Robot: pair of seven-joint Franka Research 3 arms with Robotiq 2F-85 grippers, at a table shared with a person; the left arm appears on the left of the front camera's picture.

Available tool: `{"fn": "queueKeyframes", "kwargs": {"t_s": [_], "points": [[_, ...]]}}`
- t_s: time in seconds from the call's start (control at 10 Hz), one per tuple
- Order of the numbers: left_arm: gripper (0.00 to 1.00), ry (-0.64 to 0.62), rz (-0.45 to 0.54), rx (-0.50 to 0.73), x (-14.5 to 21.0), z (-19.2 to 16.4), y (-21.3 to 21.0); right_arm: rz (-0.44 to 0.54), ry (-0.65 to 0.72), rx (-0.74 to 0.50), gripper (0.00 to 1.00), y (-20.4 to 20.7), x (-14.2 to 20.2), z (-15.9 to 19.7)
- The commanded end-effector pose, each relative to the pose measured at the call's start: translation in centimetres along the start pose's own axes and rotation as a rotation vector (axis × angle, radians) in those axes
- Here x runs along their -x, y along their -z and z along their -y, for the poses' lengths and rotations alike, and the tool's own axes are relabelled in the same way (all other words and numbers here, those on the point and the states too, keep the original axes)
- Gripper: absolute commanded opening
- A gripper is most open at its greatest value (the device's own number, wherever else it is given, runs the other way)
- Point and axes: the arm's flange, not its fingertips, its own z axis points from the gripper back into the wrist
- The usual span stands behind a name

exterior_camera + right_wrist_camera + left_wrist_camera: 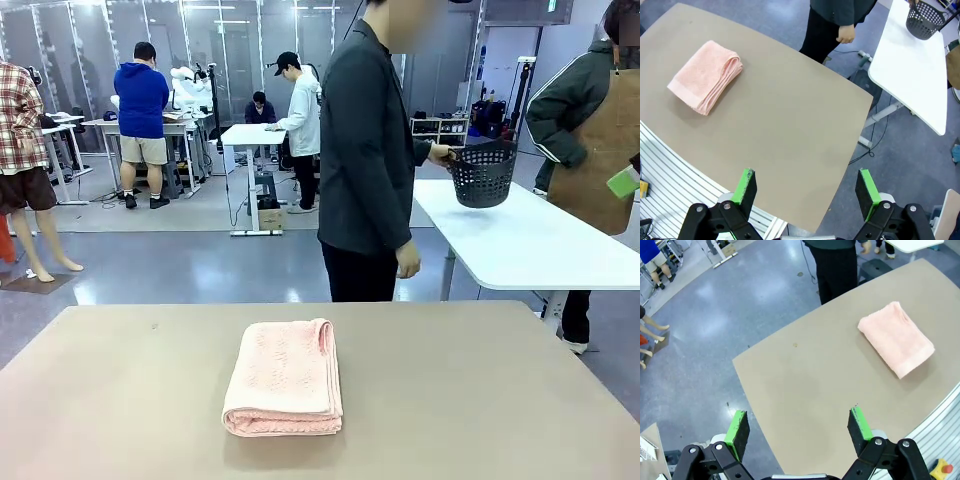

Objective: Fold the towel.
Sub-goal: Pick up the 100 cm Hotel Towel and place it on the left side of the table.

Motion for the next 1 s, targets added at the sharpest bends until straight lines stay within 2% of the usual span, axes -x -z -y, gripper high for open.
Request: {"fn": "queueKeyframes", "kwargs": {"t_s": [0.0, 0.8, 0.9], "points": [[1.0, -0.003, -0.011, -0.008, 0.1, 0.1, -0.1, -0.004, 0.002, -0.001, 1.0, -0.1, 0.1, 0.1], [1.0, 0.0, 0.0, 0.0, 0.0, 0.0, 0.0, -0.004, 0.002, -0.001, 1.0, -0.1, 0.1, 0.1], [1.0, -0.028, -0.023, 0.024, -0.1, -0.1, 1.0, -0.004, 0.002, -0.001, 1.0, -0.1, 0.1, 0.1]]}}
